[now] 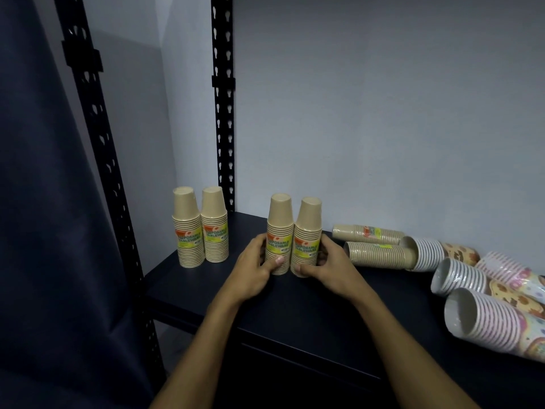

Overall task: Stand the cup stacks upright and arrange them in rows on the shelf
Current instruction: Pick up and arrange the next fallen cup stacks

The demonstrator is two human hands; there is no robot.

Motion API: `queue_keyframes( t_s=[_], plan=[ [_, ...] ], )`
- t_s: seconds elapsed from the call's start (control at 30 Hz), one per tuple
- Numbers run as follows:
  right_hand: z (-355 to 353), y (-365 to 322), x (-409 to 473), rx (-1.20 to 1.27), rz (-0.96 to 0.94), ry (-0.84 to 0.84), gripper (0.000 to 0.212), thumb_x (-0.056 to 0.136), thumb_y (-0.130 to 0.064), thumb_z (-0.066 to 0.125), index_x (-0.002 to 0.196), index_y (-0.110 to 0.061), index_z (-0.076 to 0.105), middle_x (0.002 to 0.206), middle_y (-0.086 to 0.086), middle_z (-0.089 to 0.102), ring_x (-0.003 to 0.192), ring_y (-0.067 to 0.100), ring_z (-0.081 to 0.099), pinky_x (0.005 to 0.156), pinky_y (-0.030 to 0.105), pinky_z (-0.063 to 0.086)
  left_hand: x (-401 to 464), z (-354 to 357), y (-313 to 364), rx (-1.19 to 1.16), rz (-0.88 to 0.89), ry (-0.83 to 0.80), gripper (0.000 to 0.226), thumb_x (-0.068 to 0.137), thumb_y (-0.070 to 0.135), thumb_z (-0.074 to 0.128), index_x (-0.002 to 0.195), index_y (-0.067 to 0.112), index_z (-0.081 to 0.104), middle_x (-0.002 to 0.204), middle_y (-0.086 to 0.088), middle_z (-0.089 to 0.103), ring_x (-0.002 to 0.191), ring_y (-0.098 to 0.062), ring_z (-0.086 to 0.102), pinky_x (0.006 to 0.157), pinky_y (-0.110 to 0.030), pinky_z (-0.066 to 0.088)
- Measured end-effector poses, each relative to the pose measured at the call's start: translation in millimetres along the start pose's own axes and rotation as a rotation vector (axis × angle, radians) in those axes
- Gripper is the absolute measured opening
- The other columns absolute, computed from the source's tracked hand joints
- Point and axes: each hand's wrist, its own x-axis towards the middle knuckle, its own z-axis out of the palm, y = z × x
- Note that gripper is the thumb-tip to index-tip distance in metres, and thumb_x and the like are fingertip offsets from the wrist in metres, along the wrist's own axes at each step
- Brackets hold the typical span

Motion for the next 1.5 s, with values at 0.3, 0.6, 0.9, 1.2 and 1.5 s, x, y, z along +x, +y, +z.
queue_keyframes(
  t_s=[0.3, 0.6, 0.9, 1.2, 1.5],
  plan=[
    [4.1, -2.9, -5.0, -0.001, 0.007, 0.043, 0.067, 0.071, -0.02, 0.09, 0.129, -0.026, 0.056, 0.125, -0.009, 0.068, 0.115, 0.009, 0.066, 0.104, 0.041, 0.053, -14.4, 1.5, 17.3, 0.096, 0.062, 0.031, 0.064, 0.093, 0.02, 0.069, 0.145, 0.031, 0.034, 0.129, 0.016, 0.056, 0.122, -0.004, 0.057, 0.104, -0.03, 0.048],
    [9.5, -5.8, -18.9, 0.001, 0.014, 0.079, 0.068, 0.071, -0.02, 0.091, 0.122, -0.023, 0.046, 0.125, -0.005, 0.068, 0.115, 0.009, 0.066, 0.104, 0.044, 0.053, -24.2, -1.5, 21.7, 0.125, 0.025, 0.067, 0.055, 0.091, 0.019, 0.07, 0.139, 0.024, 0.044, 0.13, 0.003, 0.064, 0.119, -0.009, 0.062, 0.104, -0.041, 0.051],
    [34.7, -25.7, -38.1, -0.026, -0.03, -0.031, 0.053, 0.08, -0.02, 0.084, 0.117, -0.026, 0.046, 0.124, -0.012, 0.068, 0.115, 0.001, 0.065, 0.103, 0.038, 0.053, -67.5, -20.6, 20.7, 0.147, 0.034, 0.171, 0.056, 0.09, 0.019, 0.072, 0.14, 0.025, 0.045, 0.128, 0.009, 0.063, 0.119, -0.006, 0.06, 0.104, -0.038, 0.051],
    [113.7, -62.9, -15.0, -0.128, -0.1, -0.134, 0.053, 0.083, -0.026, 0.08, 0.123, -0.026, 0.045, 0.129, -0.004, 0.06, 0.12, 0.014, 0.056, 0.105, 0.043, 0.049, -101.0, -99.9, 11.1, 0.357, -0.026, 0.265, 0.056, 0.089, 0.025, 0.074, 0.139, 0.018, 0.049, 0.125, 0.009, 0.064, 0.109, -0.002, 0.06, 0.087, -0.003, 0.04],
    [148.2, -62.7, 2.4, -0.233, -0.172, -0.093, 0.051, 0.088, -0.035, 0.073, 0.129, -0.024, 0.044, 0.131, -0.001, 0.053, 0.126, 0.019, 0.048, 0.108, 0.05, 0.042, -100.3, -125.6, -9.2, 0.42, -0.071, 0.303, 0.048, 0.093, 0.038, 0.067, 0.134, 0.017, 0.054, 0.13, 0.004, 0.064, 0.115, -0.005, 0.057, 0.093, -0.017, 0.042]
  ],
)
